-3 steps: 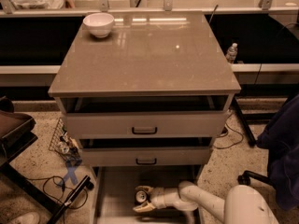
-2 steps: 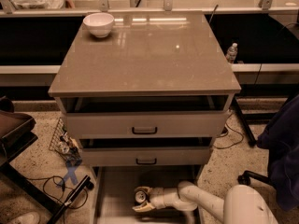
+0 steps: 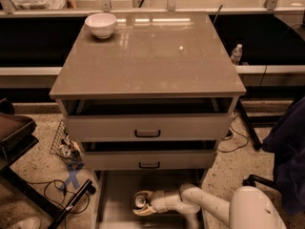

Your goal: Pick pepsi can from bottom drawer and place on counter

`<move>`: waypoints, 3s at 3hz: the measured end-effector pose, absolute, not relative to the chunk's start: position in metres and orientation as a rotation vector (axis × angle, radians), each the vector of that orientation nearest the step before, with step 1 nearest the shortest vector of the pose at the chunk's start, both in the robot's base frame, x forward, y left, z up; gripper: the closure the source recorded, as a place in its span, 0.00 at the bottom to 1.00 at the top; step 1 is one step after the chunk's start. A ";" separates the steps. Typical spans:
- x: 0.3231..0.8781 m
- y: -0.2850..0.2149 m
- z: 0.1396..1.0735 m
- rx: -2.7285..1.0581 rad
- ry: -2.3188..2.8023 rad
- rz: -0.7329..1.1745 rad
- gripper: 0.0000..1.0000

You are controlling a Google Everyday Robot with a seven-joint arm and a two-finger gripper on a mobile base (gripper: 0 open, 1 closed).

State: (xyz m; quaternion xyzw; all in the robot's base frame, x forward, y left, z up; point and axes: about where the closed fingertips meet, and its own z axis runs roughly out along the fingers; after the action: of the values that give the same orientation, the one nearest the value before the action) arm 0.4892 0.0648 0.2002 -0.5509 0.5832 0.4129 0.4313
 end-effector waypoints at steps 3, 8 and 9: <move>0.453 0.091 0.398 -1.434 1.366 1.187 1.00; 0.489 0.098 0.646 -1.320 1.456 1.046 1.00; 0.491 0.088 0.715 -1.227 1.459 1.042 1.00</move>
Offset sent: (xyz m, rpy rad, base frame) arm -0.0467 0.0275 0.2259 0.0868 0.0426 0.2094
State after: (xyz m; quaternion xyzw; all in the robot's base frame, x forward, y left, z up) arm 0.4915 0.0876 0.7151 -0.4998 0.5943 0.4243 0.4658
